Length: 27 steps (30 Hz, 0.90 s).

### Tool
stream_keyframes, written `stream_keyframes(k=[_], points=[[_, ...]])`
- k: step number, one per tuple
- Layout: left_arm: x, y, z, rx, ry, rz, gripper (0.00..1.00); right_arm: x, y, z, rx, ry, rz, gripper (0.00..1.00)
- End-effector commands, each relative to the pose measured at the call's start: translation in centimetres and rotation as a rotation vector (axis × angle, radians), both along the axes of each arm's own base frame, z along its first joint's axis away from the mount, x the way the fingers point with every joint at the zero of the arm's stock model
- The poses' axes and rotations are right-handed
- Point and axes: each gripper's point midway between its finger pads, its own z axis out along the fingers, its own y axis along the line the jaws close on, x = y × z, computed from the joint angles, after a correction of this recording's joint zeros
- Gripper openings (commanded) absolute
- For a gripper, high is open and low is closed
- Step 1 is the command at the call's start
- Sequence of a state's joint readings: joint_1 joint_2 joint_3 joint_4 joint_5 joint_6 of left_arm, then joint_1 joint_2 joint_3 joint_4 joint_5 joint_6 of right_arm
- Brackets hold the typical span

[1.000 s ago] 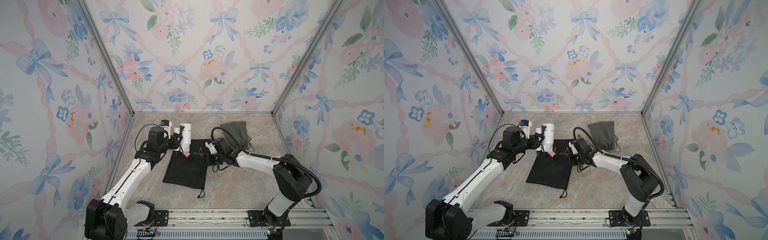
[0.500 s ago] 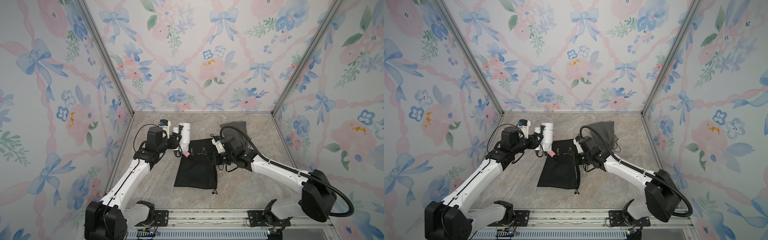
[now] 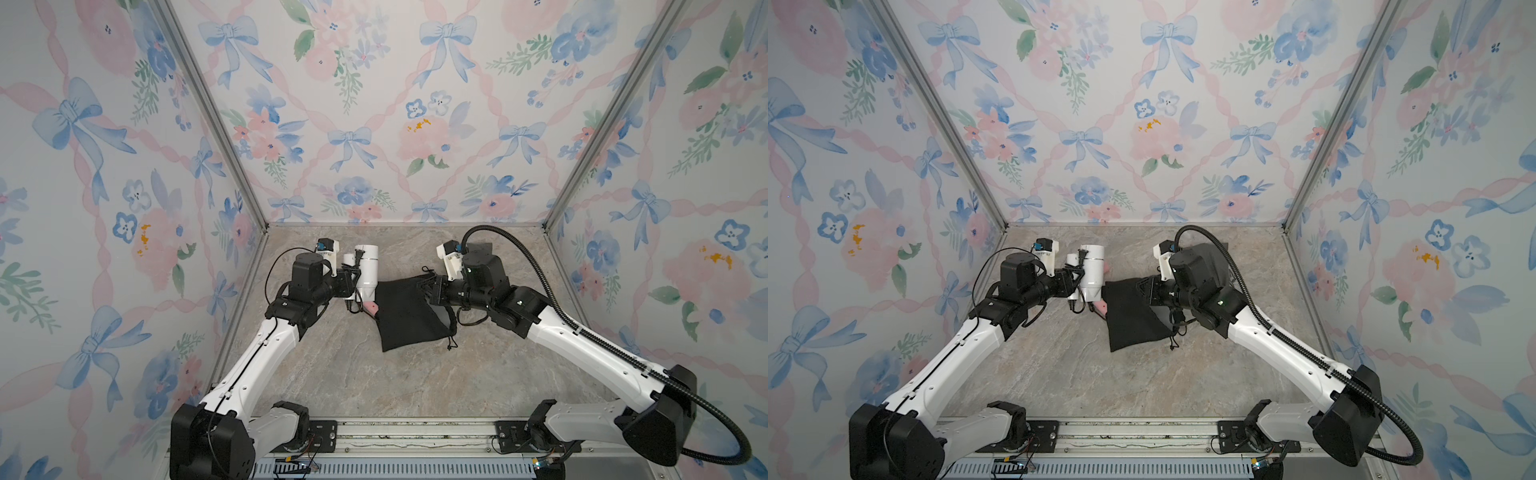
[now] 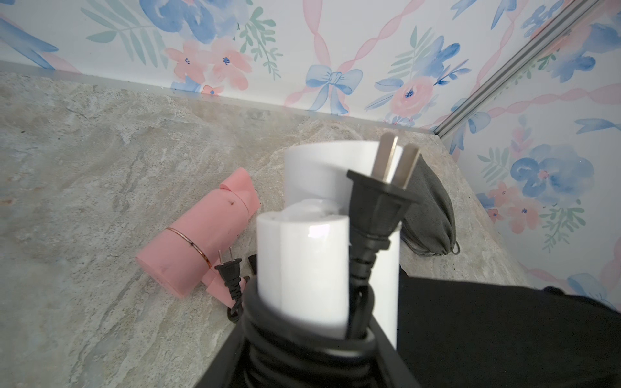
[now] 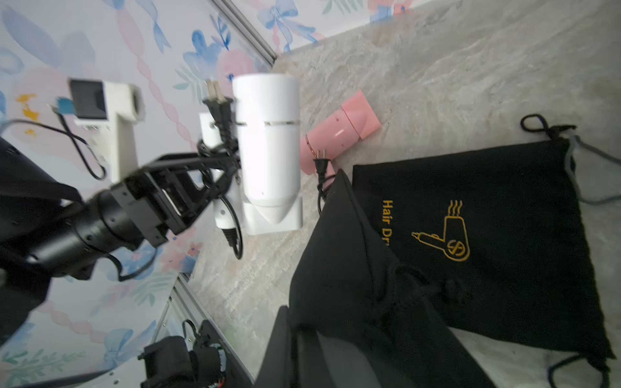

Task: Pack away hair dryers
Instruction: Adjust the drawstring bag at the center of the board.

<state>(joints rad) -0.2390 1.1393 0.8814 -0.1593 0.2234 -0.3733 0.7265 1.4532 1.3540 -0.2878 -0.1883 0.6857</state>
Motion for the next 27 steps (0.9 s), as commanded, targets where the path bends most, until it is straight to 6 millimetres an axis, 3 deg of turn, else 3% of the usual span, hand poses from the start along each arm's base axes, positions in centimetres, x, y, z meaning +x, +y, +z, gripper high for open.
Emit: stream_keyframes(k=[1, 6, 9, 13, 16, 17, 21, 24, 27], points=[[0.2, 0.5, 2.2, -0.007, -0.092, 0.003, 0.05, 3.8, -1.0, 3.3, 0.088, -0.045, -0.117, 0.0], [0.3, 1.0, 2.3, 0.001, -0.095, 0.019, 0.05, 9.7, -4.6, 4.3, 0.221, -0.067, -0.356, 0.0], [0.4, 1.3, 2.5, 0.001, -0.101, 0.03, 0.05, 12.2, -6.6, 2.8, 0.362, -0.021, -0.513, 0.0], [0.4, 1.4, 2.4, 0.004, -0.099, 0.027, 0.05, 13.0, -7.6, -1.5, 0.443, 0.084, -0.64, 0.0], [0.4, 1.5, 2.3, 0.004, -0.098, 0.026, 0.05, 12.1, -7.4, -6.4, 0.358, 0.185, -0.654, 0.04], [0.4, 1.5, 2.3, 0.002, -0.098, 0.026, 0.05, 11.6, -7.4, -8.1, 0.325, 0.213, -0.648, 0.1], [0.3, 1.4, 2.1, 0.003, -0.095, 0.022, 0.05, 8.4, -7.6, -13.4, 0.145, 0.303, -0.581, 0.52], [0.2, 1.4, 2.0, 0.003, -0.093, 0.02, 0.05, 5.6, -8.0, -14.9, -0.006, 0.308, -0.505, 0.69], [0.2, 1.3, 1.8, 0.0, -0.087, 0.014, 0.05, 2.4, -8.1, -16.3, -0.15, 0.329, -0.404, 0.74]])
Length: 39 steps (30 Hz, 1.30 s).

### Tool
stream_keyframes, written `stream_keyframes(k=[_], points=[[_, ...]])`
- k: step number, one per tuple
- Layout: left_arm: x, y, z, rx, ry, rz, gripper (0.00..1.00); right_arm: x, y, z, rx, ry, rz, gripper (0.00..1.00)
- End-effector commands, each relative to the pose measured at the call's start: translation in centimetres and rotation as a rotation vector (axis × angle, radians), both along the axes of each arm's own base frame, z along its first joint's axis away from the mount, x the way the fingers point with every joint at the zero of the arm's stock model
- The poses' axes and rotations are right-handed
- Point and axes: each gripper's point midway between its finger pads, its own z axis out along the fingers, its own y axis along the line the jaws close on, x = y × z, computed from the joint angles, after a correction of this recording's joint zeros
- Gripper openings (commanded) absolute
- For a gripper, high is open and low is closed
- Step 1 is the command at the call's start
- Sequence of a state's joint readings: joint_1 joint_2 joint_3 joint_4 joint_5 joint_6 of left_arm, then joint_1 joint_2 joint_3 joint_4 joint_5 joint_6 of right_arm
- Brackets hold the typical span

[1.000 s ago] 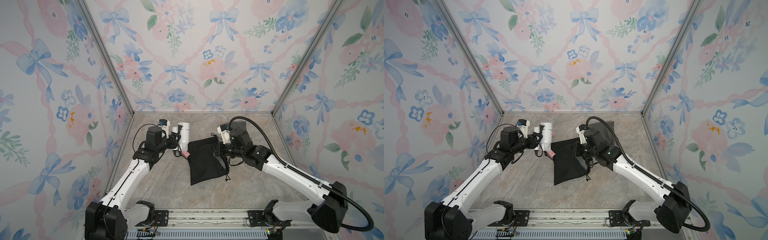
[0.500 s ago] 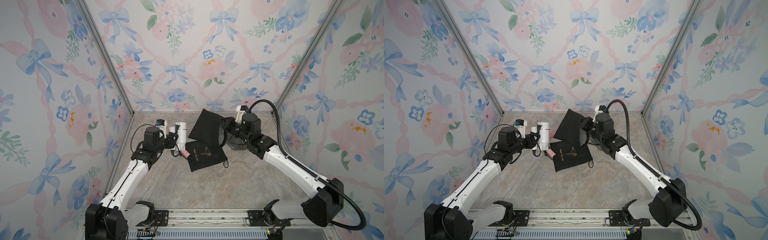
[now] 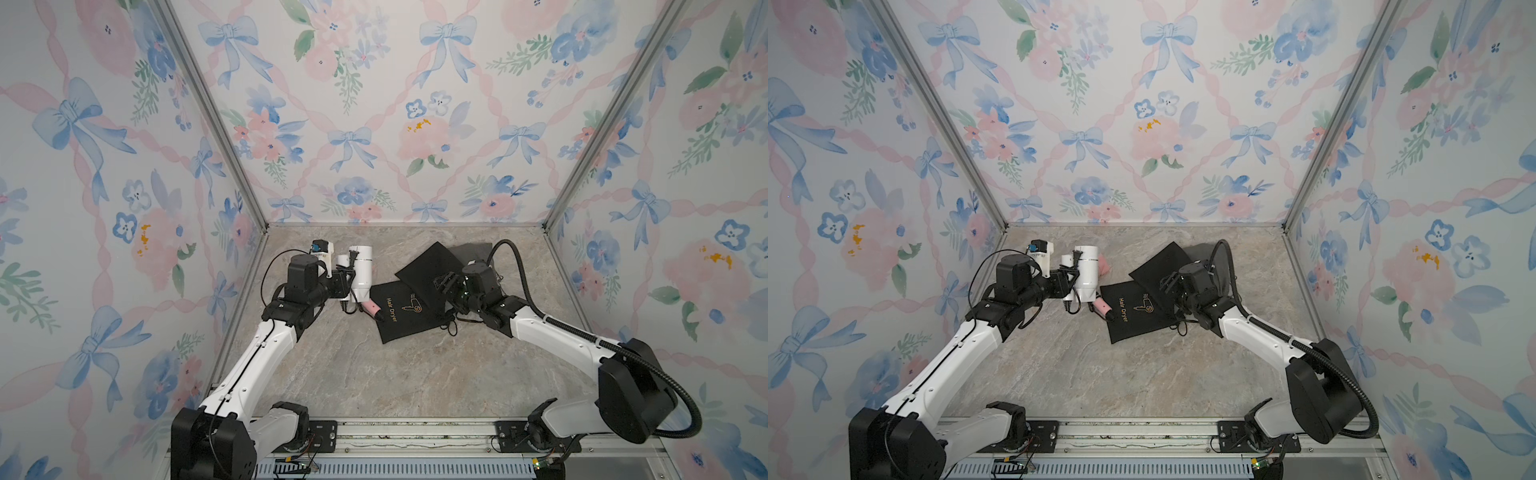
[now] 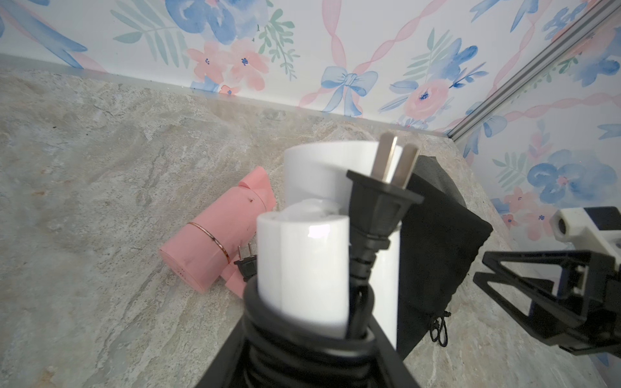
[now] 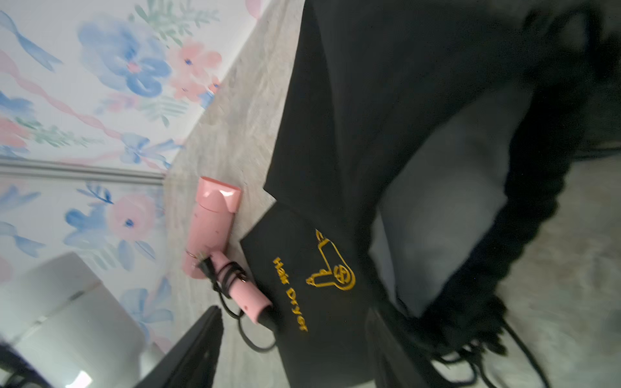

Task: Pack away hair dryers
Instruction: Adjust the drawstring bag at the center of the board.

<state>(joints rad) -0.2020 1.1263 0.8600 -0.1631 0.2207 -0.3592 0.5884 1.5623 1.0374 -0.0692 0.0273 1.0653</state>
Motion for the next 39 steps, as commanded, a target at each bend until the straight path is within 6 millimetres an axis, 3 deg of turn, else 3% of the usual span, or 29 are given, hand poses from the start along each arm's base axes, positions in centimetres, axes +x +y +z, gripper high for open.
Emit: stream_keyframes(k=[1, 6, 12, 19, 25, 28, 39], points=[[0.2, -0.2, 2.4, -0.015, -0.093, -0.021, 0.05, -4.3, -0.1, -1.6, -0.163, 0.062, 0.18, 0.74], [0.1, -0.2, 2.4, -0.016, -0.093, -0.025, 0.05, -7.2, -1.8, -0.9, -0.452, 0.031, 0.396, 0.72], [0.0, -0.4, 1.9, -0.021, -0.08, -0.035, 0.05, -5.8, -4.2, 1.0, -0.71, -0.049, 0.521, 0.73], [-0.3, -0.5, 1.7, -0.02, -0.079, -0.045, 0.05, -3.0, -5.1, -1.9, -0.448, 0.062, 0.398, 0.7], [-0.4, -0.6, 1.5, -0.022, -0.072, -0.052, 0.05, -1.1, -2.5, -4.2, -0.257, 0.105, 0.345, 0.69], [-0.5, -0.7, 1.4, -0.022, -0.072, -0.055, 0.04, -0.8, -1.6, -6.9, -0.191, 0.18, 0.3, 0.67], [-0.7, -0.8, 1.4, -0.027, -0.071, -0.064, 0.04, -2.0, -1.2, -10.9, -0.283, 0.265, 0.289, 0.66]])
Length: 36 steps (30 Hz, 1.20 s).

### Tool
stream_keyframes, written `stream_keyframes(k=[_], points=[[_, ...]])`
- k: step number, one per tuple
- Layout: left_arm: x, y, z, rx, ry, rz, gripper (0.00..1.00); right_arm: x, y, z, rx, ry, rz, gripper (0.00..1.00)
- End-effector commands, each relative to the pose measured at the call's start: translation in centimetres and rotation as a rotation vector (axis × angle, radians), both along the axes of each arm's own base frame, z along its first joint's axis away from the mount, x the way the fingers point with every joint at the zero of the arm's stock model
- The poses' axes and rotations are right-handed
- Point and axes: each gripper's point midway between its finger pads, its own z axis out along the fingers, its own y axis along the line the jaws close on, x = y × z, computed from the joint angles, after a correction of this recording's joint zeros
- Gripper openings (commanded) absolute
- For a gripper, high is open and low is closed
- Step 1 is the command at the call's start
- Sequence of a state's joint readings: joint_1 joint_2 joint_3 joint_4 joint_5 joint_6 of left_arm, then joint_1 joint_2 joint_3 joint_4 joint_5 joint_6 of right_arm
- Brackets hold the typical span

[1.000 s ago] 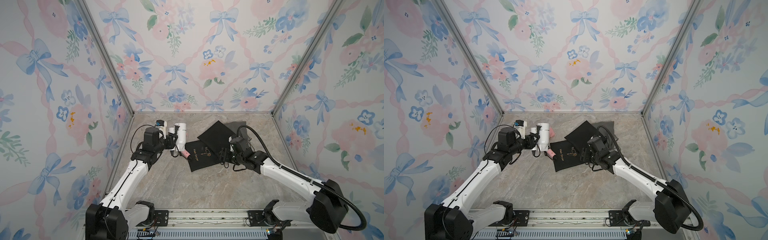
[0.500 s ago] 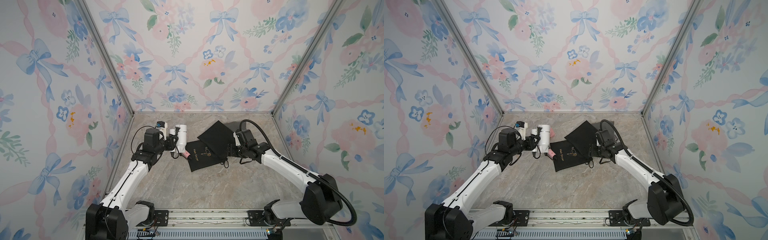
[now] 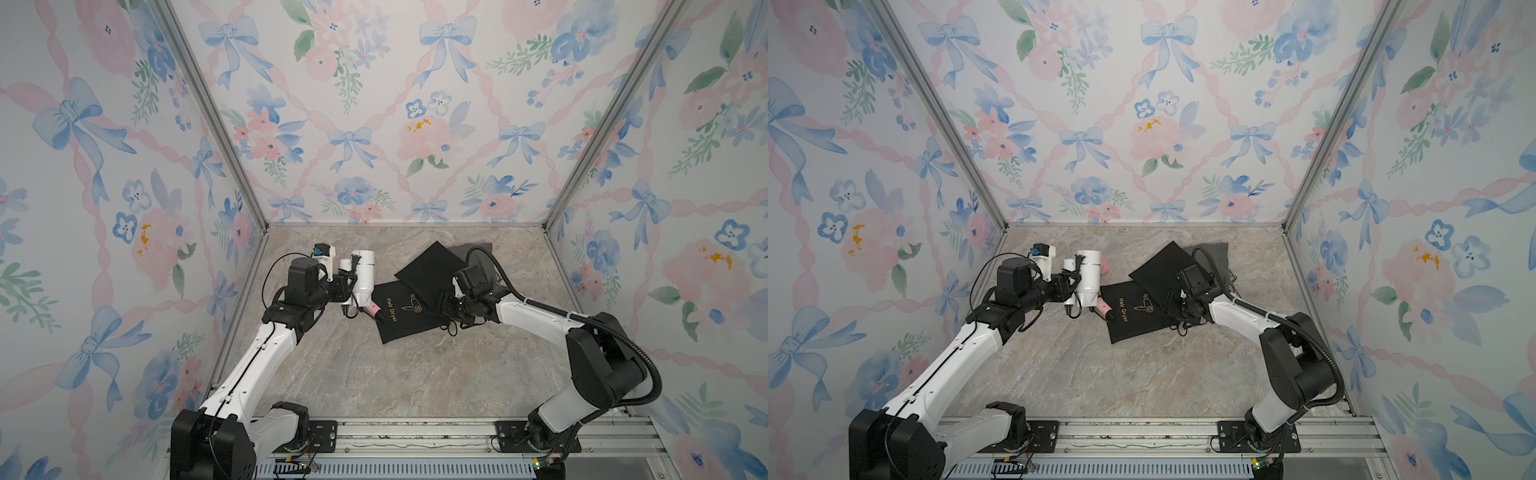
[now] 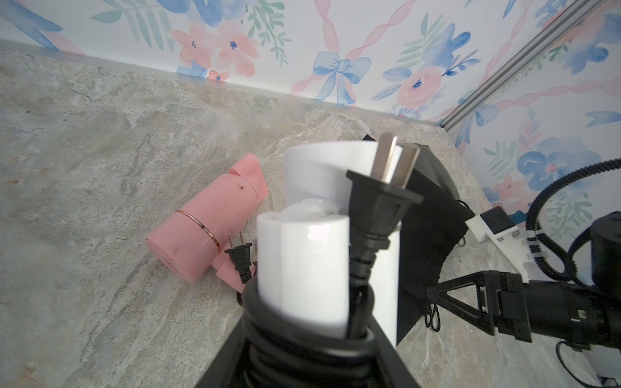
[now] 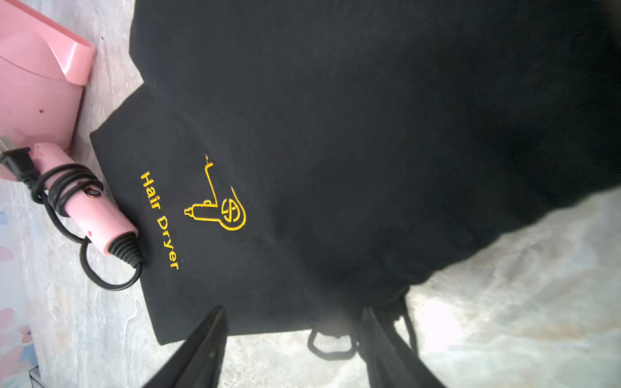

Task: Pack away hair dryers
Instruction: Adjust the drawstring bag at the center of the board.

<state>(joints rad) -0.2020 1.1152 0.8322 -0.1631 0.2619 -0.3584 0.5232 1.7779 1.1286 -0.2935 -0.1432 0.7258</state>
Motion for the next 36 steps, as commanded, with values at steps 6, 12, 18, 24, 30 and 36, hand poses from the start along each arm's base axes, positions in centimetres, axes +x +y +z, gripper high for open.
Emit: stream_keyframes(k=[6, 12, 18, 24, 30, 36], points=[[0.1, -0.3, 2.2, -0.013, -0.091, -0.029, 0.04, 0.2, 0.2, -2.9, -0.044, 0.043, -0.014, 0.62], [0.0, -0.2, 2.3, -0.012, -0.096, -0.026, 0.04, 0.6, 2.7, -2.1, 0.016, 0.038, 0.005, 0.17], [0.1, -0.1, 2.5, -0.009, -0.103, -0.021, 0.04, 0.9, 7.2, -0.2, 0.129, 0.006, 0.024, 0.0], [0.1, 0.4, 2.5, -0.001, -0.107, -0.004, 0.04, 2.3, 13.1, 3.5, 0.292, -0.053, 0.062, 0.0], [0.2, 1.0, 2.6, -0.002, -0.109, 0.014, 0.03, 3.0, 12.6, 8.3, 0.288, -0.194, 0.083, 0.0], [0.4, 0.6, 2.3, -0.012, -0.094, 0.001, 0.03, 0.8, 4.1, 8.6, -0.024, -0.285, 0.162, 0.14]])
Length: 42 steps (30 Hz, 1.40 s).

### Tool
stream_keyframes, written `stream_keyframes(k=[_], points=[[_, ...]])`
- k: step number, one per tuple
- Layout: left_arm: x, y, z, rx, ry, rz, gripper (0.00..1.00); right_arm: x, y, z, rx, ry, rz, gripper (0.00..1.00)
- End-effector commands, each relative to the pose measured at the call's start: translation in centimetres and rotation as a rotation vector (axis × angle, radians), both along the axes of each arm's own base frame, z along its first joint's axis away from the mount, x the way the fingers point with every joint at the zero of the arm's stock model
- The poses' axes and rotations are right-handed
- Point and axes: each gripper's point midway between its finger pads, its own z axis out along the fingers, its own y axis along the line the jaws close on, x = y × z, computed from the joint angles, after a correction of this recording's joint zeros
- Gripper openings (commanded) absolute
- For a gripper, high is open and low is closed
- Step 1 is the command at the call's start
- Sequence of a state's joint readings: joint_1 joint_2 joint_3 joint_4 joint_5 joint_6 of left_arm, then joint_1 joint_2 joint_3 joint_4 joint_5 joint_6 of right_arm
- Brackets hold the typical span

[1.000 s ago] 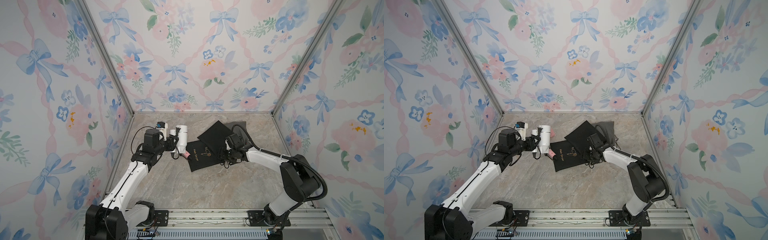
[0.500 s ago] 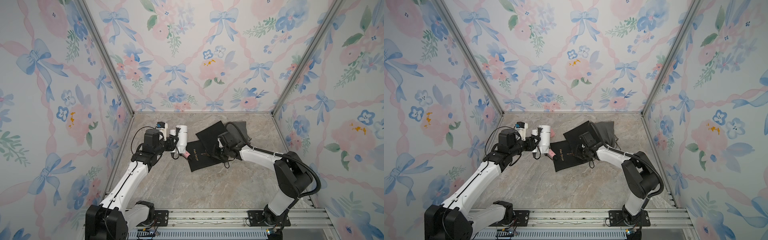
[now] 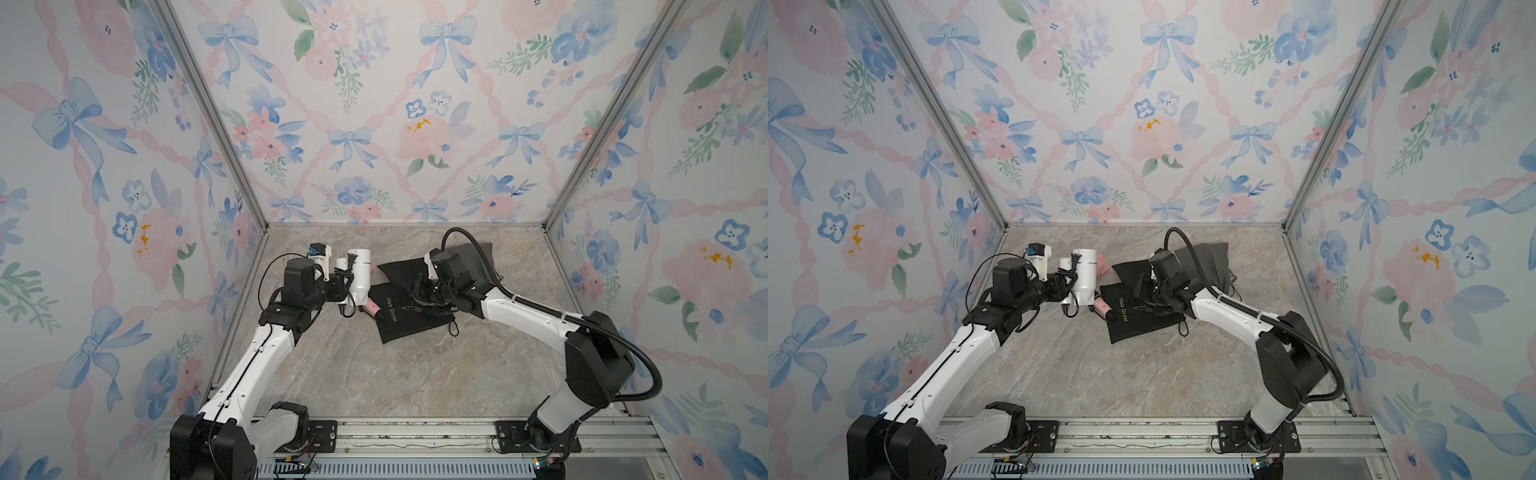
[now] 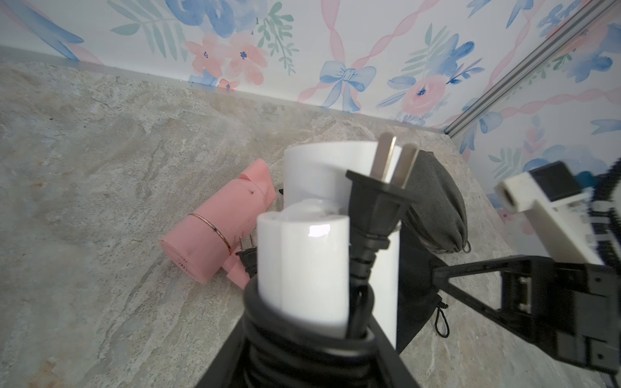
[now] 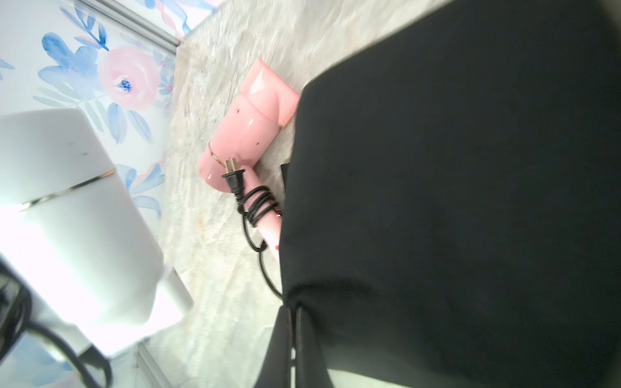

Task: Pack away hair dryers
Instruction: Adjust the drawstring bag at the center of the board.

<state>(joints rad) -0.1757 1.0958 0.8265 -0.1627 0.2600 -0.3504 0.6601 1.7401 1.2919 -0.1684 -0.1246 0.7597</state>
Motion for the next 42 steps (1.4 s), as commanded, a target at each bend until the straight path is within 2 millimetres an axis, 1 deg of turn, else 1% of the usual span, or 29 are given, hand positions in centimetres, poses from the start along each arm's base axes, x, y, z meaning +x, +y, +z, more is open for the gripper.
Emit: stream_keyframes(k=[1, 2, 3, 5, 6, 7, 8, 10, 13, 14, 17, 20, 22, 25, 27, 29, 32, 38, 42], points=[[0.4, -0.4, 1.8, -0.016, -0.074, -0.025, 0.03, -1.7, -5.0, -1.8, -0.245, -0.027, 0.077, 0.28], [0.4, -0.4, 1.9, -0.018, -0.076, -0.026, 0.03, -2.5, -5.4, -2.5, -0.287, -0.008, 0.119, 0.5], [0.4, -0.5, 1.8, -0.018, -0.074, -0.028, 0.03, -3.3, -5.5, -1.9, -0.306, -0.017, 0.169, 0.66], [0.5, -0.5, 1.9, -0.019, -0.073, -0.031, 0.03, -4.7, -5.6, -2.1, -0.363, 0.0, 0.241, 0.73], [0.5, -0.5, 1.8, -0.02, -0.072, -0.031, 0.03, -5.3, -5.2, -2.1, -0.359, -0.001, 0.283, 0.79], [0.4, -0.6, 1.8, -0.02, -0.072, -0.033, 0.03, -5.9, -4.7, -2.0, -0.339, 0.006, 0.326, 0.82], [0.4, -0.5, 1.8, -0.02, -0.073, -0.031, 0.03, -6.4, -4.5, -1.9, -0.339, 0.014, 0.344, 0.82], [0.3, -0.7, 1.8, -0.021, -0.071, -0.034, 0.03, -6.5, -5.1, -1.7, -0.371, 0.005, 0.347, 0.79], [0.1, -1.2, 2.1, -0.021, -0.079, -0.045, 0.03, -5.9, -6.9, -1.4, -0.452, -0.034, 0.346, 0.77], [0.0, -1.4, 2.0, -0.02, -0.078, -0.049, 0.03, -5.6, -7.7, -1.4, -0.509, -0.056, 0.349, 0.76], [-0.4, -2.5, 2.1, -0.021, -0.081, -0.077, 0.03, -4.9, -9.3, -2.3, -0.614, -0.085, 0.382, 0.73], [-0.8, -3.2, 2.3, -0.023, -0.084, -0.094, 0.03, -4.5, -9.6, -3.3, -0.682, -0.119, 0.447, 0.72], [-0.9, -3.4, 2.2, -0.024, -0.082, -0.098, 0.03, -4.3, -9.0, -3.8, -0.696, -0.154, 0.492, 0.71], [-0.9, -3.5, 2.2, -0.024, -0.081, -0.099, 0.04, -4.3, -7.1, -4.3, -0.714, -0.245, 0.575, 0.68], [-0.9, -3.4, 2.2, -0.023, -0.082, -0.097, 0.04, -4.6, -5.6, -5.8, -0.734, -0.271, 0.642, 0.66], [-0.8, -3.4, 2.4, -0.022, -0.086, -0.092, 0.04, -4.8, -4.6, -6.9, -0.751, -0.294, 0.7, 0.65], [-0.8, -3.3, 2.5, -0.02, -0.091, -0.087, 0.04, -4.7, -3.5, -8.4, -0.753, -0.321, 0.748, 0.61], [-0.7, -3.0, 2.4, -0.015, -0.088, -0.076, 0.04, -4.5, -2.0, -10.7, -0.738, -0.315, 0.802, 0.62], [-0.6, -2.7, 2.4, -0.014, -0.091, -0.068, 0.04, -4.8, -1.1, -12.5, -0.717, -0.273, 0.836, 0.62]])
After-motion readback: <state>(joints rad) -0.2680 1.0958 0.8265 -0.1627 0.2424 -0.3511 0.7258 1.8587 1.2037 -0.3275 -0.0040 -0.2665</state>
